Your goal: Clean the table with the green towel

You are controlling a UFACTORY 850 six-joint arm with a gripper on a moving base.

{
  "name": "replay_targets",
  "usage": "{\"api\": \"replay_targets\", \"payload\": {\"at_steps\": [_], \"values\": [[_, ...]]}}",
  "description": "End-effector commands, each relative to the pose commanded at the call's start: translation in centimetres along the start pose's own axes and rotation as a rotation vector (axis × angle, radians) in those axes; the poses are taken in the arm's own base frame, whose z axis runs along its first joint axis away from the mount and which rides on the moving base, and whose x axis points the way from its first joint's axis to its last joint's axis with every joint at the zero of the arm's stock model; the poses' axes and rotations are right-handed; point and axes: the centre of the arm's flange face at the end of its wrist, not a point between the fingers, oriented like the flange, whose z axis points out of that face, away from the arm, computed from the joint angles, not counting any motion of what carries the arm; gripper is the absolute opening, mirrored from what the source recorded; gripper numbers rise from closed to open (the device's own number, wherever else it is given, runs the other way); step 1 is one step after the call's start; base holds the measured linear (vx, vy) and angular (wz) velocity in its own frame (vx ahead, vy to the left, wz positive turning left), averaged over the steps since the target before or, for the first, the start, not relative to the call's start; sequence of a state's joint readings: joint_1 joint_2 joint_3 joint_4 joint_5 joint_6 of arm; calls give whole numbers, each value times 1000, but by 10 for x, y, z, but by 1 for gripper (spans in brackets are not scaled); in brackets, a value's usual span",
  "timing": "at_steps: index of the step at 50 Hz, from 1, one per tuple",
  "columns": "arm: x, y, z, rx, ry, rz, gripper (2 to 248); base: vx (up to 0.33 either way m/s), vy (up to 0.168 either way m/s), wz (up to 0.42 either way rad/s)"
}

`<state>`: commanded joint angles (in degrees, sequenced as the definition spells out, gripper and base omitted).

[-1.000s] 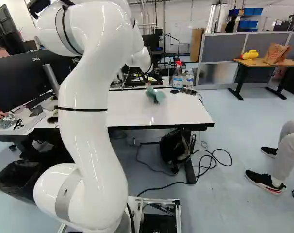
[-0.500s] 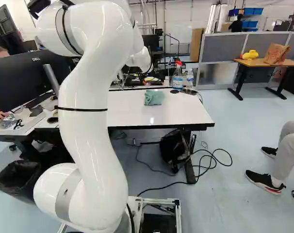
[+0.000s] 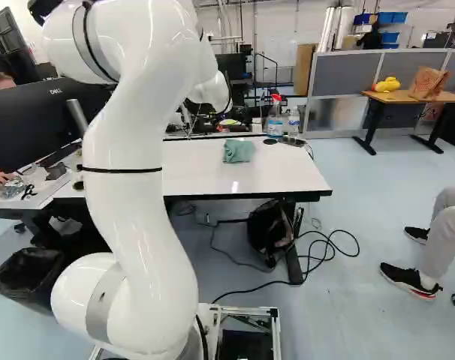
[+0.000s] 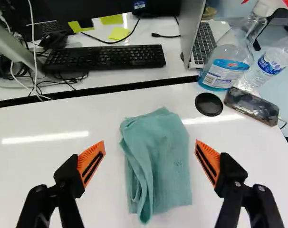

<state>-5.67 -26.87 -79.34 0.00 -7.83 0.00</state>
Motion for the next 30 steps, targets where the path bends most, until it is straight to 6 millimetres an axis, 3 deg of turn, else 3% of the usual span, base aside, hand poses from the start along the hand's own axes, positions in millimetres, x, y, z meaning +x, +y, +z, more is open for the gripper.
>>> {"api": "replay_targets", "payload": {"at_steps": [30], "values": [[-31,-37,-36,42,-28,-43,247,0,0,0]]}}
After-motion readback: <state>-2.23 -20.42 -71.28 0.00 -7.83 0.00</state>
